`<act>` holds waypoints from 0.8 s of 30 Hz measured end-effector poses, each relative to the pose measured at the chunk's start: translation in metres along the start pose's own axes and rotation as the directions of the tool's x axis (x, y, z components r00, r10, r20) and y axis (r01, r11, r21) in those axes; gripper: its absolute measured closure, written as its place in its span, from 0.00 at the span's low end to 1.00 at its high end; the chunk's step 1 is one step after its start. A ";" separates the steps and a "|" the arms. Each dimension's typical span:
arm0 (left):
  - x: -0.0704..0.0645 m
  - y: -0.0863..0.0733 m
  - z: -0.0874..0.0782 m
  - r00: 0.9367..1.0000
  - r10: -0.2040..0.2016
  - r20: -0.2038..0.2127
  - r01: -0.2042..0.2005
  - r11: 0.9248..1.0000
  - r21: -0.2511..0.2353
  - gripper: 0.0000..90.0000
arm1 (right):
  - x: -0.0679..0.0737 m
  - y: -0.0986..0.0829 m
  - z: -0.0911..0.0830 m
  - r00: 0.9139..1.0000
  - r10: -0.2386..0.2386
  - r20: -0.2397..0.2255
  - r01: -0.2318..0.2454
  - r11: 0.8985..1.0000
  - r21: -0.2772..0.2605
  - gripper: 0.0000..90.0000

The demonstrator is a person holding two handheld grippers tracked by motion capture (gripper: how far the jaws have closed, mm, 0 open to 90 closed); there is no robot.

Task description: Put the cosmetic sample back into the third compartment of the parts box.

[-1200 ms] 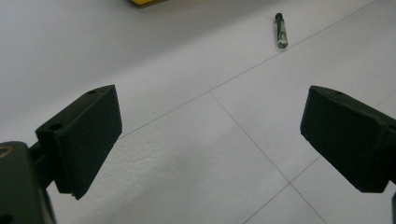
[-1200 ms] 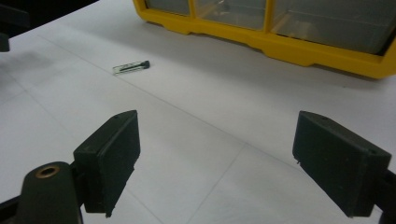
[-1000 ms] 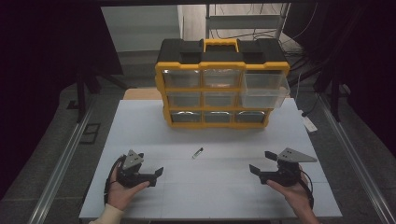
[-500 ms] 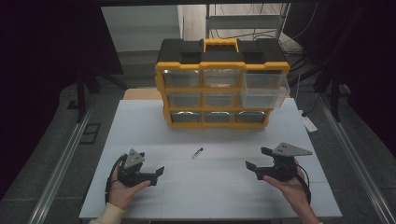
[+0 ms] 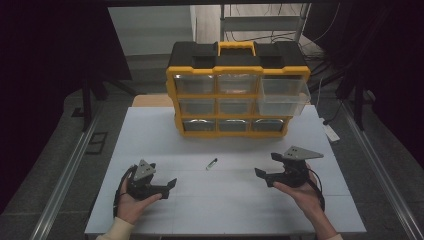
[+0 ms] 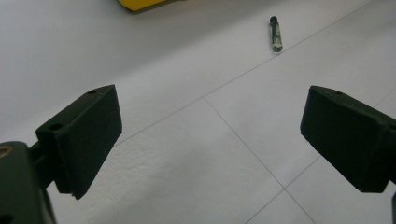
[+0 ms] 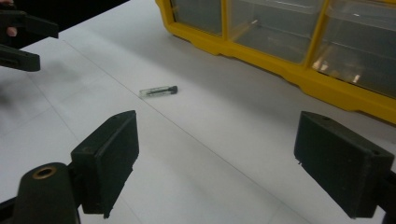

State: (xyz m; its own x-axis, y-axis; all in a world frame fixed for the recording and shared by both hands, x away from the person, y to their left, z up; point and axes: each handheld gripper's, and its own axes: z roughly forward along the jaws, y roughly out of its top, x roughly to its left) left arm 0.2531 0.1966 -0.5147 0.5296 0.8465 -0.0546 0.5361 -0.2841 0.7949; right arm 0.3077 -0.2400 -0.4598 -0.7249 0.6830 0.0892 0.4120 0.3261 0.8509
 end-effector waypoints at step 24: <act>-0.001 -0.001 0.001 1.000 0.016 -0.006 -0.016 1.000 0.009 0.07 | 0.018 0.024 0.034 0.998 -0.023 -0.066 0.023 1.000 0.011 0.16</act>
State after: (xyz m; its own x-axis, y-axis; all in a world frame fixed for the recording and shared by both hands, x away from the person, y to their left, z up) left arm 0.2529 0.1960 -0.5157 0.5341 0.8446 -0.0386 0.5335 -0.3012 0.7903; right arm 0.3229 -0.1977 -0.4552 -0.7689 0.6308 0.1040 0.4011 0.3492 0.8469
